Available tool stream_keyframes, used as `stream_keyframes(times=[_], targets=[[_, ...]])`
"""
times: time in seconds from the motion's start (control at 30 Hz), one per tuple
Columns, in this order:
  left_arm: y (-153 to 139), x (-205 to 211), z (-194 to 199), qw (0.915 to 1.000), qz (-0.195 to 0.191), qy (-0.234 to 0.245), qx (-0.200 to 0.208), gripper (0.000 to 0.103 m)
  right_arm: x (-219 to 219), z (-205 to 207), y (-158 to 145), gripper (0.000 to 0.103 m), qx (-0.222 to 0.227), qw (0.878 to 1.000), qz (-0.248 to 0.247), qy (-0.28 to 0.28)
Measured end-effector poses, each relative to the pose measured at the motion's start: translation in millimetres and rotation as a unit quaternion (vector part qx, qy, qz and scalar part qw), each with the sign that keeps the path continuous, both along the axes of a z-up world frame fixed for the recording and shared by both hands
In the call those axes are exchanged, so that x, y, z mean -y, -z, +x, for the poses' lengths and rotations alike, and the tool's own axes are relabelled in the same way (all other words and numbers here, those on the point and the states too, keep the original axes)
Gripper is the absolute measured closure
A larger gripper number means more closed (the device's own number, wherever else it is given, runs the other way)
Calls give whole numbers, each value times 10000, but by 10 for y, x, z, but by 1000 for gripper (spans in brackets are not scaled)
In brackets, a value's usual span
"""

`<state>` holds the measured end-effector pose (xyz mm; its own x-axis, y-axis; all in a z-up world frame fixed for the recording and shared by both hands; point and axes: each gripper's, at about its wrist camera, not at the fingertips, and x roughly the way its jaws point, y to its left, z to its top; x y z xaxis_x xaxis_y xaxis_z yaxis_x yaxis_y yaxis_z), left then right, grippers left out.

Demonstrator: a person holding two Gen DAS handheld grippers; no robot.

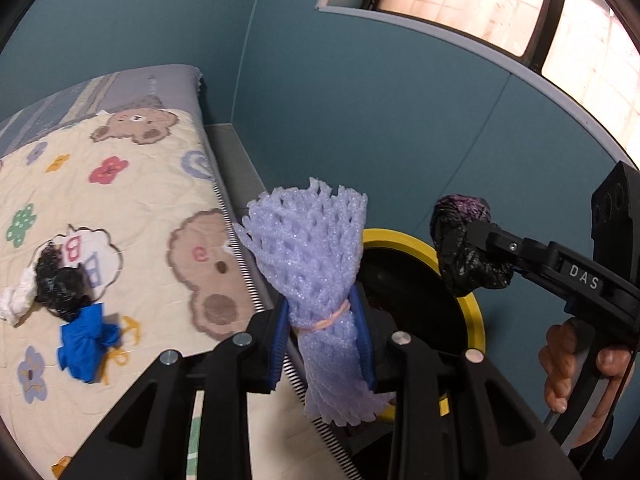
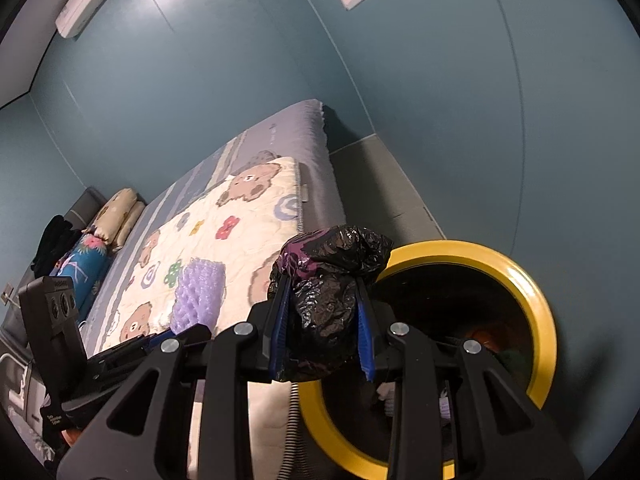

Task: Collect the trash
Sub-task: 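Carry the foam net and black bag over the yellow bin, then open both tools to drop the foam net and black bag into the bin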

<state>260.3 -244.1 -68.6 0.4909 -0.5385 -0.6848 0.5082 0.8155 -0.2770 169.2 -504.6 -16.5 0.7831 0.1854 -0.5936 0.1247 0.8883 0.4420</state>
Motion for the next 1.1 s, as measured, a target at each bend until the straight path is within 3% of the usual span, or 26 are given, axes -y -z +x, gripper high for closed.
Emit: stream_keyframes(times=[0.67,1.1], targets=[[493,670,44,9973,23,566,-457,72,510,67,481,74,-350,9965,126,753],[365,577,23,9979,-100,484,-412,39,540,26,421,53,-356,9941,151,1018]])
